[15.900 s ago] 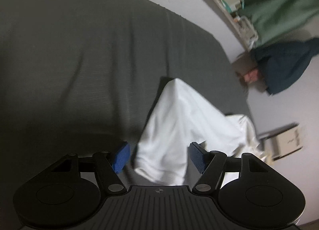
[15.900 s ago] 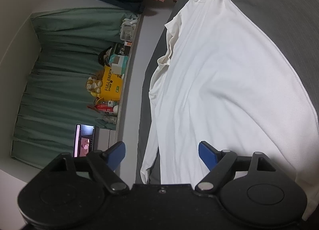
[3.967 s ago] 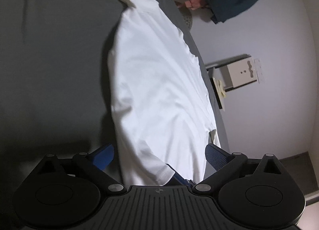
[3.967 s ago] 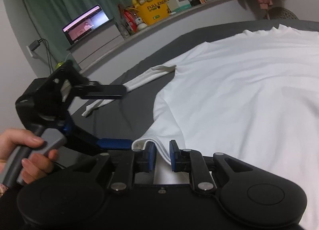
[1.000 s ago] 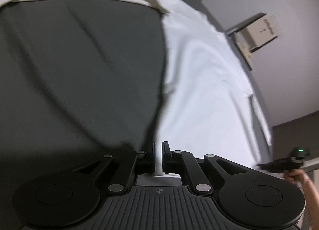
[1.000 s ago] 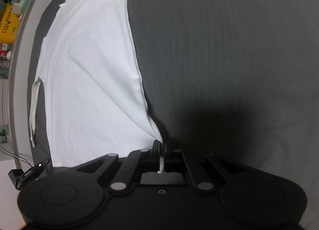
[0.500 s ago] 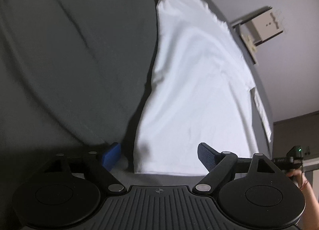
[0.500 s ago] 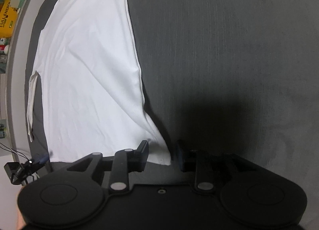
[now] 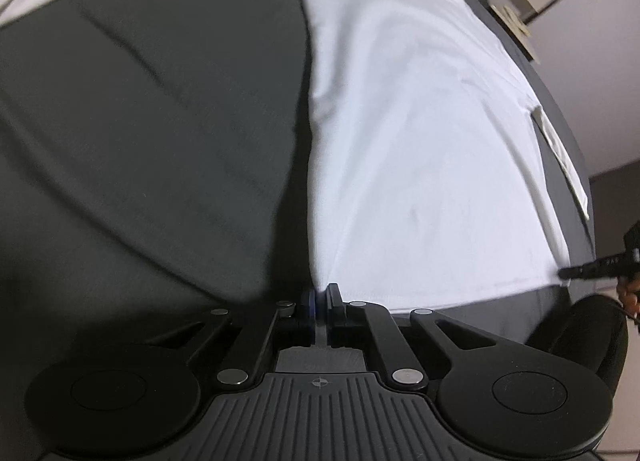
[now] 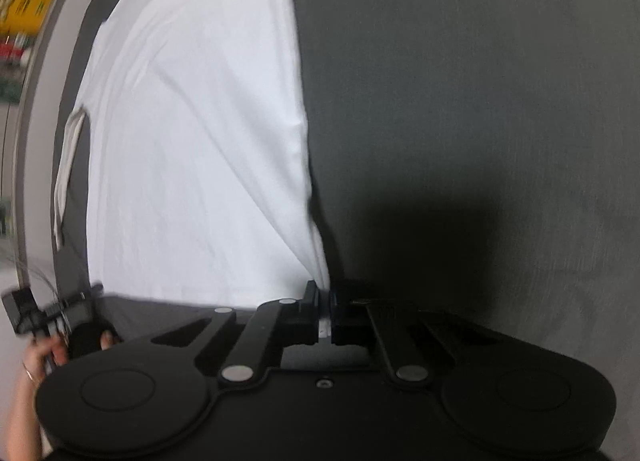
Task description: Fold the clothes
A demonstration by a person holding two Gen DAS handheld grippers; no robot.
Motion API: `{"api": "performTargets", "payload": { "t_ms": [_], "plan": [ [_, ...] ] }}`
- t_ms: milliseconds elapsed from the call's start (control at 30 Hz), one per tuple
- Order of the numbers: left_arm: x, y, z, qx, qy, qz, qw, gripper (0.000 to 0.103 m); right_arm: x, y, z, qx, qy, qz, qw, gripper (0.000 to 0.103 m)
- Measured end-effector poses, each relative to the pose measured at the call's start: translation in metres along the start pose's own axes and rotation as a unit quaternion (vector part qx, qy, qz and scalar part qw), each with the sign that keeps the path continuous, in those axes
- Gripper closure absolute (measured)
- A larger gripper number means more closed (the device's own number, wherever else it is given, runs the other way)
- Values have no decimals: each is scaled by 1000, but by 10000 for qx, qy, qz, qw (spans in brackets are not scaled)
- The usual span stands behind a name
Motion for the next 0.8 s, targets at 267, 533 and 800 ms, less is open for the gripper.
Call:
{"api": "performTargets", "payload": {
  "t_ms": [267,533,800],
  "plan": [
    [-17,7,-15,347,-260,-51,9990,99,-4,-14,-7,-165,-302,15,9994,98],
    [20,3,-10,423,-578,-412,9966,98,47,-30,0,-169,-736,552,9956,97],
    [11,-14,-8,157,-733,-174,9970,97,39,-32,-2,-564,-944,748,9911,86]
  ]
}}
Point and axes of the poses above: each gripper's, at about its wrist camera, not at the fingertips, and x roughly the way its jaws point, y to its right, z to its underside, the point moved 3 cm from there along x, roughly the way its jaws point, and after that the axes turned 1 degree about -x, right-handed, at the moved point
